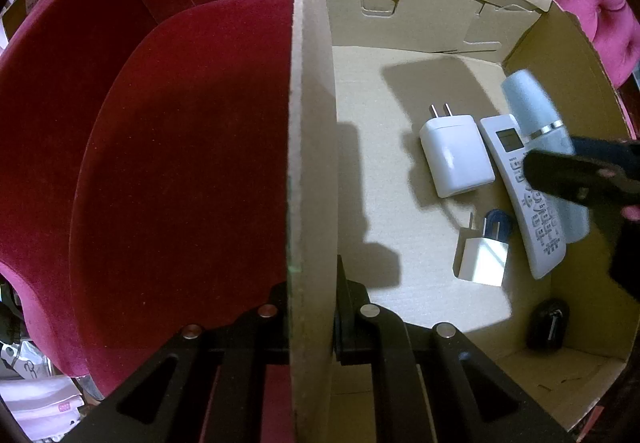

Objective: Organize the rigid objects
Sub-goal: 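Carry the OSM bottle into the box with the right gripper, then lower the bottle beside the remote and open the right gripper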

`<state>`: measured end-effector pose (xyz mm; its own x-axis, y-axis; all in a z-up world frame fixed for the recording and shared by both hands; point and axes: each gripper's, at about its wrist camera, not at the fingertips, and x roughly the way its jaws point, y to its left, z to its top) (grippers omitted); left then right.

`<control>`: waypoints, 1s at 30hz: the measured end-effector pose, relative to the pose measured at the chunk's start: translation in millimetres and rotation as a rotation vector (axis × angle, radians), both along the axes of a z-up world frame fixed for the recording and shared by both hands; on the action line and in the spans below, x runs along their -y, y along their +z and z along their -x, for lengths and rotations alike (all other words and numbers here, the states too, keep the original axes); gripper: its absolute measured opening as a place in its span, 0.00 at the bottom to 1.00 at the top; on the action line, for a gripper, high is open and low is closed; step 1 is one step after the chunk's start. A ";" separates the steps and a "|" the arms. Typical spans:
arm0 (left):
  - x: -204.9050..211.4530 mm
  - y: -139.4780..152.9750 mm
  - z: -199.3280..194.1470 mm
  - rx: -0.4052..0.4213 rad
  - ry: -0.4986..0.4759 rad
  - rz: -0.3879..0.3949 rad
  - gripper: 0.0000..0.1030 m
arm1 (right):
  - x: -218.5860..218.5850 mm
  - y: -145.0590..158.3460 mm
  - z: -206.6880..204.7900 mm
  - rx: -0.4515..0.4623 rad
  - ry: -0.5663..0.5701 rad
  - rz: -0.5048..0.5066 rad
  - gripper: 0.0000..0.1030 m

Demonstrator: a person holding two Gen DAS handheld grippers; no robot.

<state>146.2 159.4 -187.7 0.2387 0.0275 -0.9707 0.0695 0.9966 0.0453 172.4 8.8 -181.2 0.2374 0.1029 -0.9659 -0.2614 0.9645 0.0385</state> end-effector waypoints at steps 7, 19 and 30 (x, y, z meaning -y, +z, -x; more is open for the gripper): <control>0.8 0.5 0.1 0.000 0.000 0.000 0.10 | -1.8 -23.9 -5.1 -0.033 -0.010 -0.010 0.26; 1.4 1.8 0.2 0.000 0.000 -0.001 0.10 | -2.5 -39.8 -13.4 -0.044 -0.011 -0.015 0.27; 1.7 2.3 0.0 0.000 -0.001 -0.002 0.10 | -1.0 -28.7 -12.5 -0.005 -0.031 -0.006 0.45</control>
<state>146.2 157.7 -185.4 0.2387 0.0295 -0.9706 0.0704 0.9964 0.0476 184.9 9.9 -209.9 0.2355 0.1012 -0.9666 -0.2310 0.9719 0.0455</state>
